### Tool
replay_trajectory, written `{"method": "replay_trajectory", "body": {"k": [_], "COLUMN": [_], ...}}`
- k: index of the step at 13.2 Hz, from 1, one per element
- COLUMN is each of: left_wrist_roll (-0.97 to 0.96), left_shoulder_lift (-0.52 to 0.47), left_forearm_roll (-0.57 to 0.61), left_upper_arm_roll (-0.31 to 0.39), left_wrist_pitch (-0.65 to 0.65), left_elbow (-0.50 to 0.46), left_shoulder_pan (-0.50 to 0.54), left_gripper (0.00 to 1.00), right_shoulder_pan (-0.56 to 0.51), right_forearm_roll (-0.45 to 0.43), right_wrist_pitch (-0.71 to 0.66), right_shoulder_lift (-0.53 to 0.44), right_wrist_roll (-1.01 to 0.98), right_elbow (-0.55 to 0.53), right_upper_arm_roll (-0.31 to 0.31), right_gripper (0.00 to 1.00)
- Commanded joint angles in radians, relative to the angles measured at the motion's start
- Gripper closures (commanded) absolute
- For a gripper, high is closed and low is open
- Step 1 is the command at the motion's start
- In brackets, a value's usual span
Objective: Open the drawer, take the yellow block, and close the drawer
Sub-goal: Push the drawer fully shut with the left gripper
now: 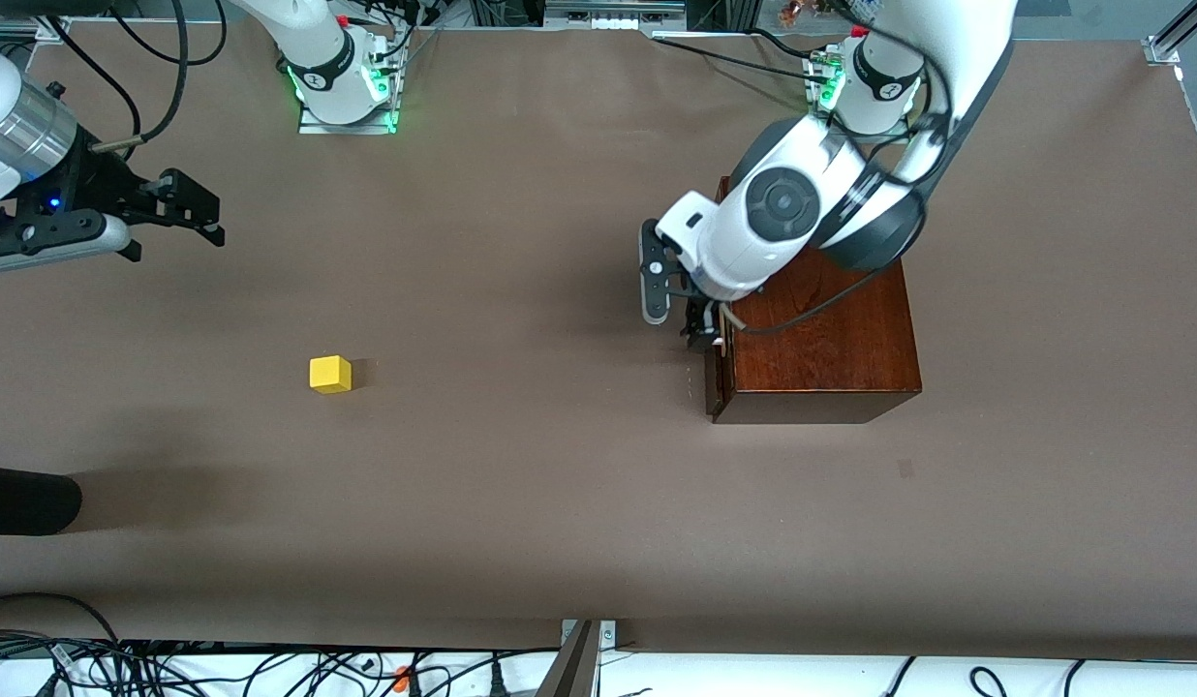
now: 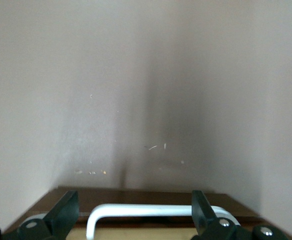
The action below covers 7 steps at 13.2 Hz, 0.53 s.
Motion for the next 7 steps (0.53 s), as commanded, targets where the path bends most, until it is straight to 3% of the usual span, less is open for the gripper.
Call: {"method": "replay_trajectory", "body": {"k": [1, 4, 7], "left_wrist_roll": [-0.205, -0.351, -0.42], "left_shoulder_lift": [-0.073, -0.08, -0.121], "left_forearm_roll": [-0.03, -0.015, 0.099], "left_upper_arm_roll": [0.012, 0.015, 0.016], "left_wrist_pitch": [-0.19, -0.419, -0.514], "left_elbow": [0.08, 0.217, 0.243], "left_shoulder_pan": [0.024, 0.127, 0.24], "left_gripper": [0.0, 0.0, 0.0], "right_shoulder_pan": [-0.009, -0.002, 0.001], "right_forearm_roll": [-0.036, -0.037, -0.023], "right_wrist_pitch": [-0.023, -0.03, -0.039], "right_shoulder_lift": [0.014, 0.043, 0.05], "right_wrist_roll": [-0.005, 0.001, 0.004], "right_elbow": [0.043, 0.069, 0.081], "right_upper_arm_roll": [0.0, 0.005, 0.008], "right_gripper": [0.0, 0.0, 0.0]}}
